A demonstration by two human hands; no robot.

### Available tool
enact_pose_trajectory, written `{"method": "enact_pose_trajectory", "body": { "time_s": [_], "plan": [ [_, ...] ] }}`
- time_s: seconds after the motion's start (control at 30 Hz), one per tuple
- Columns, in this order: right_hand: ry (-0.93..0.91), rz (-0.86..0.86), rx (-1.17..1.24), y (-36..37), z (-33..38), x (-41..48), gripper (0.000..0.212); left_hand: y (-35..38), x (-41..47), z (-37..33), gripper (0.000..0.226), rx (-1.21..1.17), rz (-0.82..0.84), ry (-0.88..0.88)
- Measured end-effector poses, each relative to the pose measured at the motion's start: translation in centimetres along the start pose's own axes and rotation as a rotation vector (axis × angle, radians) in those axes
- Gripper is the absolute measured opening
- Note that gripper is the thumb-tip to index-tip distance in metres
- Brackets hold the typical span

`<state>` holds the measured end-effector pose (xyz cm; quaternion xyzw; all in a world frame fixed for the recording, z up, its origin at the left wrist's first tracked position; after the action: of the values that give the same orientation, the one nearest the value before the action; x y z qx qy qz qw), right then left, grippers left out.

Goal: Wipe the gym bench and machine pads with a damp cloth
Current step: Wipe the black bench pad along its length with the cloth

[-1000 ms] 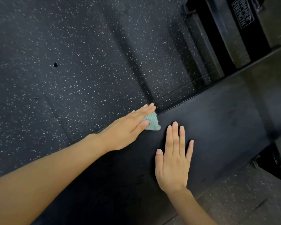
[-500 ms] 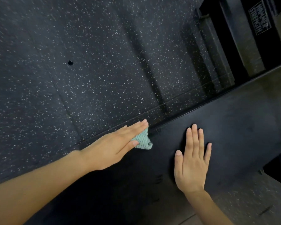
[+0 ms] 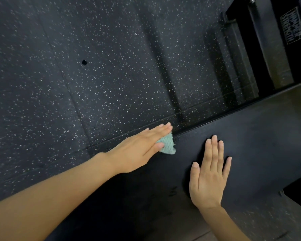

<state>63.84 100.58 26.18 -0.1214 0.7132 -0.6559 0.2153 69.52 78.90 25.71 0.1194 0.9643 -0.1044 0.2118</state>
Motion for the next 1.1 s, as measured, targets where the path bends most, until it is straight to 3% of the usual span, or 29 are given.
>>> {"method": "enact_pose_trajectory", "body": {
  "time_s": [0.23, 0.77, 0.93, 1.1],
  "plan": [
    [-0.010, -0.001, 0.003, 0.1, -0.2, 0.1, 0.065, 0.9, 4.2, -1.4, 0.053, -0.013, -0.007, 0.038],
    [-0.017, 0.012, 0.010, 0.1, -0.2, -0.1, 0.065, -0.6, -4.2, 2.1, 0.055, 0.021, -0.032, -0.031],
    [0.088, 0.009, 0.004, 0.3, 2.4, -0.5, 0.068, -0.5, -4.1, 2.4, 0.057, 0.015, -0.052, 0.002],
    [0.073, -0.002, 0.008, 0.3, 5.5, -1.9, 0.066, -0.8, -4.9, 2.7, 0.058, 0.020, -0.038, 0.018]
  ]
}}
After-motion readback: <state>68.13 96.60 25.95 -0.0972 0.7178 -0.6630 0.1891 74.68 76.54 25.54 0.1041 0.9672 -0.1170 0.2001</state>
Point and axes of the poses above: each hand's wrist, its own x-axis towards the middle knuckle, its own y-axis out of the palm, z = x × y, the point moved 3 cm from there along x, towards the middle knuckle, and after that the axes turned 11 degrees about -x, right-handed, at the moved point
